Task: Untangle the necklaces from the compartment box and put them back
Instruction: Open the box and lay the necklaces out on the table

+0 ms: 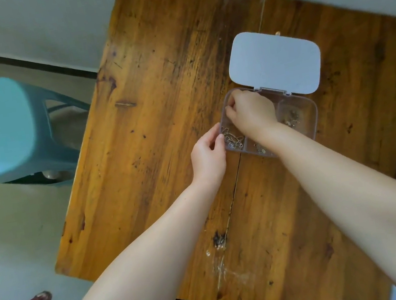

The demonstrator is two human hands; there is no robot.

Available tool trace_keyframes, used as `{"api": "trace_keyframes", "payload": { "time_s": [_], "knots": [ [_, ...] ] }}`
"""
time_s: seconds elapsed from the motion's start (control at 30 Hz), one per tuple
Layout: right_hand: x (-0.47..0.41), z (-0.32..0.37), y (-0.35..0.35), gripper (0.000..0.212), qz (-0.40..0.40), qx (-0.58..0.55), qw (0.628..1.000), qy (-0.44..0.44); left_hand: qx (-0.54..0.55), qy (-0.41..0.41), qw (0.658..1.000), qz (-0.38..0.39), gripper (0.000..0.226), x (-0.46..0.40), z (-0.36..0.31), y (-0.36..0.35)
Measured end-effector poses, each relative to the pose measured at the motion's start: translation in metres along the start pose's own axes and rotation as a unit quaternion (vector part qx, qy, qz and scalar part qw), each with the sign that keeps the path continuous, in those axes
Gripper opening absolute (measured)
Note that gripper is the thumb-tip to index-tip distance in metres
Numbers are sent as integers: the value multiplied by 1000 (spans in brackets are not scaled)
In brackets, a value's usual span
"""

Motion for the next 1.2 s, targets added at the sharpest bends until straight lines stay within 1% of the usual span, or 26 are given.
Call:
{"api": "trace_keyframes", "payload": {
  "time_s": [0.03,0.1,0.13,0.17,0.2,0.27,0.3,0.33,0.4,0.47,0.5,0.57,0.63,0.7,0.77,0.83,0.9,0.97,1.03,1.1,1.17,1.2],
  "knots": [
    [1,-3,7,21,-3,-38,999,-17,-4,2,1000,2,33,-1,0,0],
    [8,-6,24,19,-5,-150,988,-46,-24,4,1000,15,34,-2,-4,0],
    [13,-7,34,17,-4,-217,974,-62,-47,-6,999,23,37,-2,-8,0],
    [18,-8,44,16,3,-292,953,-83,-81,-30,996,28,42,-3,-15,1],
    [23,-8,52,15,18,-374,922,-105,-118,-73,990,32,48,-3,-25,1],
    [35,2,64,16,71,-522,839,-132,-159,-196,966,56,58,5,-58,-3],
    [41,9,69,16,100,-578,798,-139,-159,-246,952,85,58,11,-75,-8],
    [46,16,73,16,125,-619,762,-143,-151,-274,942,122,53,18,-89,-13],
    [56,26,81,18,155,-672,708,-151,-122,-274,934,194,35,25,-105,-18],
    [63,31,87,21,147,-709,669,-166,-120,-252,934,223,22,24,-111,-10],
    [66,31,89,22,134,-720,658,-175,-139,-244,933,224,22,21,-111,-1],
    [75,31,87,18,114,-727,648,-196,-163,-224,930,241,30,10,-108,20],
    [89,36,75,14,111,-726,642,-221,-138,-163,927,308,34,0,-99,43],
    [108,45,55,21,105,-721,635,-257,-94,-97,918,373,33,-13,-90,66],
    [128,57,33,24,83,-709,632,-302,-94,-57,918,381,32,-37,-80,90],
    [152,76,5,19,65,-690,626,-358,-124,-42,923,361,35,-62,-69,112],
    [182,97,-27,12,66,-655,622,-424,-188,-60,921,335,37,-80,-61,125],
    [213,125,-59,10,102,-612,614,-489,-271,-94,903,320,37,-91,-55,129],
    [237,157,-84,13,142,-590,592,-530,-371,-157,856,323,36,-92,-47,123],
    [251,183,-102,13,152,-575,575,-562,-451,-230,802,317,32,-91,-41,116],
    [257,198,-113,9,137,-556,578,-582,-489,-306,763,292,29,-88,-40,112],
    [257,201,-117,8,126,-541,593,-583,-498,-344,747,277,28,-86,-40,111]
  ]
}}
Point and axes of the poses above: each hand's wrist, its own x-axis away from the middle knuckle, its own y-axis out of the back of the hand, z = x × y, the point moved 9 cm from there along -x, towards the middle knuckle, and after that the axes turned 9 degrees about -z, right-handed, at the moved point
